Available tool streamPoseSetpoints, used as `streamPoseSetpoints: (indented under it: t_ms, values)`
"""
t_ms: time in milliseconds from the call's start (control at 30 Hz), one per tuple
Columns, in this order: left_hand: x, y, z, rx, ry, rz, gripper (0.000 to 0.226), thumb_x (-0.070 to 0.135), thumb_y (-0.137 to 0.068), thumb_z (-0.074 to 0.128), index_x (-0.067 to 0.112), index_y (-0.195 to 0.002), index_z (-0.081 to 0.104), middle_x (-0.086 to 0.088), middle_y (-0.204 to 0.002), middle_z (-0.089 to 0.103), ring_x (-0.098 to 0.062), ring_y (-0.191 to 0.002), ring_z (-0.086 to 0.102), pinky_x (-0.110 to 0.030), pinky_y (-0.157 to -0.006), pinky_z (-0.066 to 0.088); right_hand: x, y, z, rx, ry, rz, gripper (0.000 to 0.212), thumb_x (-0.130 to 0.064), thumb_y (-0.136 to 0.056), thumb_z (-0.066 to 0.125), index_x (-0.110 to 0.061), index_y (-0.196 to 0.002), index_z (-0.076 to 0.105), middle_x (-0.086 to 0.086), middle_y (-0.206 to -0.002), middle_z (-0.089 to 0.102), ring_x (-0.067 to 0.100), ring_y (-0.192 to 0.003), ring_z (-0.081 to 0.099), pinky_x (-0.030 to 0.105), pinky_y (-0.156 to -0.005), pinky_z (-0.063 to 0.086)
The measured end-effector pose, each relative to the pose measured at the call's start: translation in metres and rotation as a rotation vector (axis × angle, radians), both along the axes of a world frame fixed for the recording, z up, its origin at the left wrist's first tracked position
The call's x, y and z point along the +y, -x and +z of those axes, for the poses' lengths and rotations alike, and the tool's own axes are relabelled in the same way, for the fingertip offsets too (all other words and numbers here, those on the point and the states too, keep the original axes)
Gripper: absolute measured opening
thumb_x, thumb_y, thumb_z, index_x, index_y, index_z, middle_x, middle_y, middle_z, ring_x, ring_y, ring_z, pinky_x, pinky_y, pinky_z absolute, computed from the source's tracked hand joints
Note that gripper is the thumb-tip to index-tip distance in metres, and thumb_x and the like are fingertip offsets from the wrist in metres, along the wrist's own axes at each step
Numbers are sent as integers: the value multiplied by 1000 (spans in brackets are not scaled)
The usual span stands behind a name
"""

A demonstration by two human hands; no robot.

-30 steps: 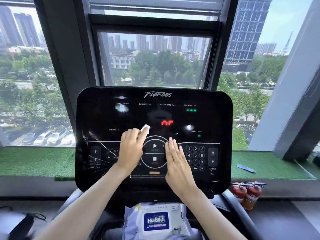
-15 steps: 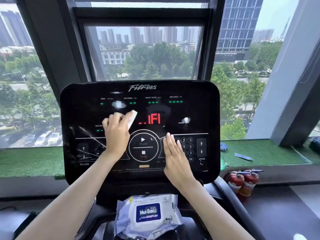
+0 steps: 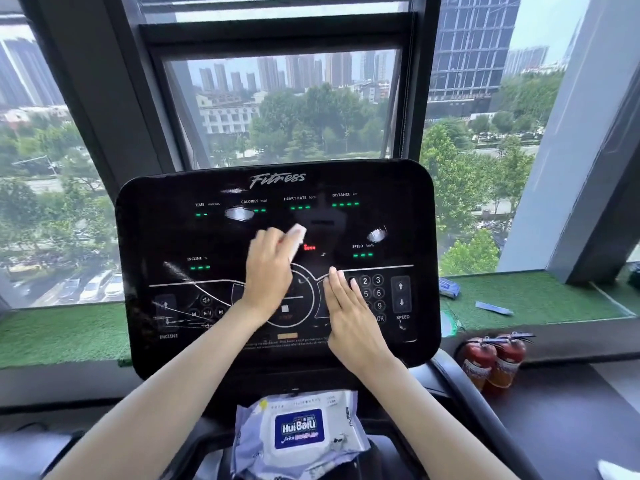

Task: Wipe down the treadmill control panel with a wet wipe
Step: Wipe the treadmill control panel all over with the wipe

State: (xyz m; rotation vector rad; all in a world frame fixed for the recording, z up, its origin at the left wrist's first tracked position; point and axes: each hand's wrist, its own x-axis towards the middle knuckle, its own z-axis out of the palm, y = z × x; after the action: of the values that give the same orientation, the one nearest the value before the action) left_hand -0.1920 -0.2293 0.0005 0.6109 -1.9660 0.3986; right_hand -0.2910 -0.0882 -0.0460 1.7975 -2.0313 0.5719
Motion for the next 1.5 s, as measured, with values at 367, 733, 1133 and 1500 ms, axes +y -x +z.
streamPoseSetpoints:
  t_ms: [367, 733, 1133, 1500]
  values:
    - [19, 16, -7, -195, 71, -135, 30, 0, -87, 59, 12, -113, 66, -2, -74, 49, -17, -70, 44, -34, -68, 43, 13, -2, -14, -76, 115, -82, 71, 7, -70, 42, 7, -139, 30, 22, -149, 27, 30, -140, 21, 43, -113, 23]
    - [22, 10, -13, -509, 295, -231, 34, -3, -85, 59, 10, -116, 62, -1, -77, 50, -18, -71, 47, -29, -73, 39, 19, 2, -19, -108, 77, -192, 63, 2, -73, 28, 9, -134, 38, 25, -143, 36, 33, -135, 31, 44, -109, 12]
    - [-1, -9, 1, -600, 459, -196, 37, -10, -83, 55, 5, -116, 63, -5, -80, 56, -20, -72, 50, -32, -68, 46, 18, 3, -8, -67, 94, -157, 70, 10, -63, 56, 10, -132, 42, 27, -141, 38, 36, -134, 33, 48, -107, 32]
    - [-1, -1, 14, -533, 227, -140, 25, 10, -95, 47, 7, -116, 61, 0, -92, 57, -22, -83, 54, -36, -76, 50, 19, 19, -1, -31, 51, -200, 75, 8, -64, 58, 8, -136, 37, 25, -145, 33, 33, -137, 27, 43, -110, 12]
